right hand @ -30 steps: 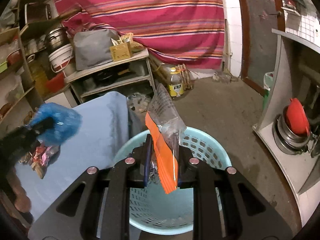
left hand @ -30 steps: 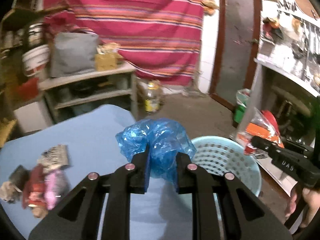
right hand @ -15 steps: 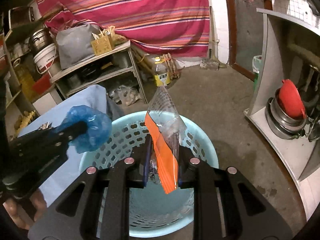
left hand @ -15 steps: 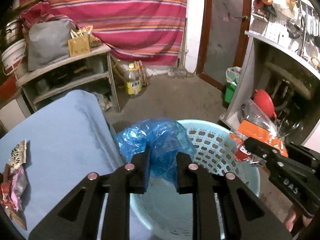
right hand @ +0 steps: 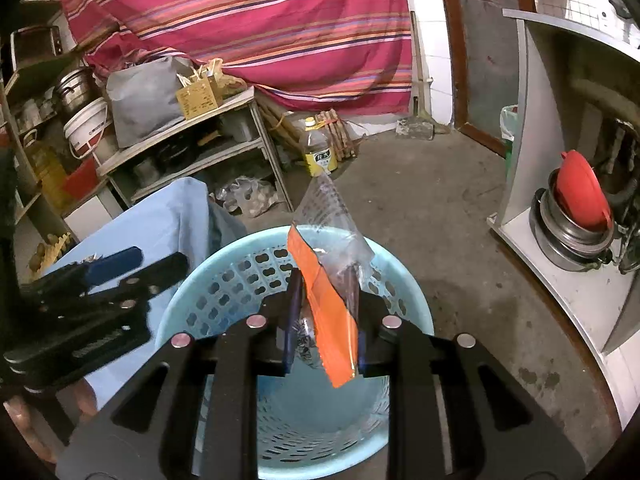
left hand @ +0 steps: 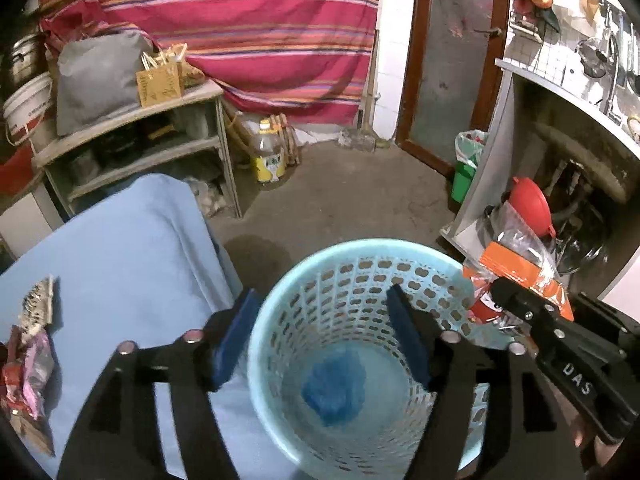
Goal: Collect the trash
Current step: 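Carry both bags over the light blue basket while the left tool opens, dropping the blue bag, then open the right tool to drop the orange bag into the basket, then move both tools back to the table and grasp the tan stocking with the right tool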
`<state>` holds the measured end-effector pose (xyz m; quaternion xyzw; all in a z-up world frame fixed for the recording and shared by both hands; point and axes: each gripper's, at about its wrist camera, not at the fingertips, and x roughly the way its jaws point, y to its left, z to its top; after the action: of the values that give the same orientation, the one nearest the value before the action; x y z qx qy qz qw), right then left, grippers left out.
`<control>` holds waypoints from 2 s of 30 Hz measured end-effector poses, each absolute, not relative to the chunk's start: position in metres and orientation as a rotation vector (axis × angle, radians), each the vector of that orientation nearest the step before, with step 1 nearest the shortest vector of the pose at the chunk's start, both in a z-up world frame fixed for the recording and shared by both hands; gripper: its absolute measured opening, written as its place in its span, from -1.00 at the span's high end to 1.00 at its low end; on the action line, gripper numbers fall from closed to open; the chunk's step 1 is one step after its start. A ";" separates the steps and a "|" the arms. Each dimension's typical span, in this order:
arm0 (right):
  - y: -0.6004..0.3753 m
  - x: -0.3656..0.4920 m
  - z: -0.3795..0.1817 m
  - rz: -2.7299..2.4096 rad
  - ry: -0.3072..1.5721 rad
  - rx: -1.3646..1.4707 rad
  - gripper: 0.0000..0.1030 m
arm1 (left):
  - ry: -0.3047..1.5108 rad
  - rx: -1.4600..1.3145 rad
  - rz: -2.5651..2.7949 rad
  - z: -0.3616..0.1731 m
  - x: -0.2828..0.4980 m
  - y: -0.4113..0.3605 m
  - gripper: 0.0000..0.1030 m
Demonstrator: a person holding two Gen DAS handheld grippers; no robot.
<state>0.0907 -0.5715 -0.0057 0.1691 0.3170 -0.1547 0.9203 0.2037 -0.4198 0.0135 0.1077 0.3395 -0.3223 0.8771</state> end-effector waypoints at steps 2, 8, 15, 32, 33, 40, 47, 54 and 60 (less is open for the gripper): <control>-0.571 0.093 -0.009 -0.314 0.655 0.349 0.53 | 0.680 0.223 -0.639 0.019 0.205 -0.413 -0.57; -0.561 0.104 -0.013 -0.296 0.664 0.336 0.13 | 0.670 0.184 -0.596 0.032 0.217 -0.388 -0.68; -0.557 0.106 -0.015 -0.328 0.676 0.318 -0.43 | 0.664 0.165 -0.569 0.038 0.222 -0.372 -0.72; -0.530 0.118 -0.004 -0.417 0.636 0.289 -0.92 | 0.668 0.153 -0.474 0.034 0.225 -0.306 -0.84; -0.522 0.121 -0.003 -0.413 0.627 0.279 -0.92 | 0.671 0.151 -0.453 0.033 0.226 -0.293 -0.86; -0.444 0.162 0.003 -0.324 0.584 0.195 -0.92 | 0.662 0.181 -0.302 0.026 0.238 -0.199 -0.87; -0.357 0.199 -0.001 -0.226 0.605 0.094 -0.92 | 0.641 0.147 -0.092 0.026 0.260 -0.080 -0.87; -0.271 0.219 -0.011 -0.112 0.637 0.022 -0.92 | 0.699 0.074 0.022 0.017 0.272 0.030 -0.87; -0.200 0.221 -0.030 0.002 0.692 -0.045 -0.92 | 0.714 0.006 0.090 0.006 0.267 0.095 -0.87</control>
<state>0.2207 -0.1999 -0.0304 -0.0223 0.3392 0.0009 0.9404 0.2669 0.0951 0.0059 0.0030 0.3492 0.0442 0.9360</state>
